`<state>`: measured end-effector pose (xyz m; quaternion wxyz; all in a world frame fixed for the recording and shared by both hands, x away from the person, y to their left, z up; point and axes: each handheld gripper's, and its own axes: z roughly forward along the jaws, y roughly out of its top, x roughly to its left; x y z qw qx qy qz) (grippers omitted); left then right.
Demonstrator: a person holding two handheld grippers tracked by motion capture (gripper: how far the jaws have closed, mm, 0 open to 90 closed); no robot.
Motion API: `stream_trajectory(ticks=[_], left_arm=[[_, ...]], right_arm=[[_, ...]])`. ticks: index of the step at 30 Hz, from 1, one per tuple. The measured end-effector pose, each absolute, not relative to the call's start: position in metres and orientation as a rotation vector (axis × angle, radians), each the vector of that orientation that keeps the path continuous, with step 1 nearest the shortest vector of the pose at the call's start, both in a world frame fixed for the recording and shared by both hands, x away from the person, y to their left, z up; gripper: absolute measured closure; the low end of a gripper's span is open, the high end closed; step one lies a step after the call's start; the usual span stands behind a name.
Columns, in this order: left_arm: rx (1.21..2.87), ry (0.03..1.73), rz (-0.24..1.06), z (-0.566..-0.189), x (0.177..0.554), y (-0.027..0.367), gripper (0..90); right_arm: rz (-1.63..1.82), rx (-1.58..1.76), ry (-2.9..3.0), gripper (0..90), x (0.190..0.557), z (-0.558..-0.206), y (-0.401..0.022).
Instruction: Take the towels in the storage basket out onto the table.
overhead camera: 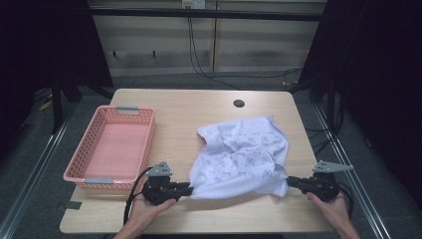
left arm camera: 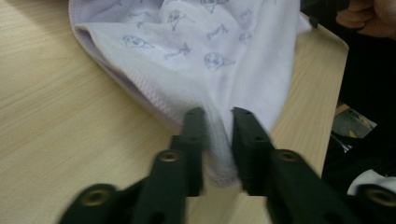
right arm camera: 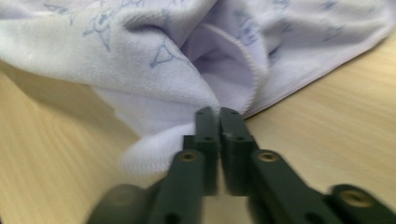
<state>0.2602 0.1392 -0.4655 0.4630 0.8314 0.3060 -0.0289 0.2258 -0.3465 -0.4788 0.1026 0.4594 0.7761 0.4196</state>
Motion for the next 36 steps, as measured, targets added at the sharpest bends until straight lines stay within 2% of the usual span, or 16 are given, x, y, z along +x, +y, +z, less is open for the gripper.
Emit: stream_trajectory(ticks=[2, 4, 7, 12, 13, 14, 16, 17, 18, 19, 27, 29, 30, 32, 36], left_arm=[[2.028, 0.762, -0.043, -0.464, 0.265, 0.143, 64.7], [2.019, 0.789, -0.042, -0.467, 0.276, 0.144, 58.8], [2.045, 0.812, -0.041, -0.476, 0.289, 0.137, 52.4], [2.089, 0.808, -0.046, -0.490, 0.302, 0.124, 47.3], [2.103, 0.812, -0.038, -0.490, 0.302, 0.122, 47.9], [2.110, 0.812, -0.039, -0.491, 0.302, 0.122, 53.7], [2.142, 0.791, -0.036, -0.494, 0.301, 0.120, 68.6], [2.150, 0.787, -0.051, -0.495, 0.301, 0.119, 79.8], [2.154, 0.775, -0.050, -0.495, 0.300, 0.119, 87.0], [2.151, 0.769, -0.045, -0.495, 0.299, 0.119, 90.0], [2.024, 0.739, -0.055, -0.473, 0.295, 0.136, 90.0], [2.045, 0.724, -0.101, -0.478, 0.294, 0.131, 71.3], [2.060, 0.707, -0.110, -0.480, 0.293, 0.128, 66.4], [2.107, 0.652, -0.125, -0.485, 0.291, 0.121, 63.7], [2.148, 0.615, -0.148, -0.489, 0.288, 0.115, 51.9]], right_arm=[[1.256, 1.352, 2.291, 67.9, 0.224, -0.477, -0.342], [1.274, 1.321, 2.290, 60.0, 0.222, -0.475, -0.337], [1.245, 1.279, 2.306, 53.8, 0.222, -0.473, -0.328], [1.223, 1.256, 2.356, 52.1, 0.224, -0.480, -0.324], [1.214, 1.267, 2.366, 54.8, 0.224, -0.481, -0.323], [1.209, 1.254, 2.371, 63.2, 0.224, -0.482, -0.322], [1.251, 1.256, 2.354, 72.9, 0.224, -0.480, -0.323], [1.277, 1.246, 2.347, 76.5, 0.224, -0.478, -0.324], [1.290, 1.258, 2.337, 80.9, 0.225, -0.477, -0.324], [1.311, 1.260, 2.336, 83.8, 0.225, -0.475, -0.325], [1.412, 1.258, 2.255, 85.3, 0.230, -0.449, -0.334], [1.413, 1.254, 2.250, 85.4, 0.233, -0.448, -0.333], [1.415, 1.260, 2.261, 85.5, 0.234, -0.451, -0.332], [1.396, 1.268, 2.278, 85.5, 0.235, -0.456, -0.330], [1.389, 1.280, 2.298, 85.3, 0.236, -0.462, -0.328]])
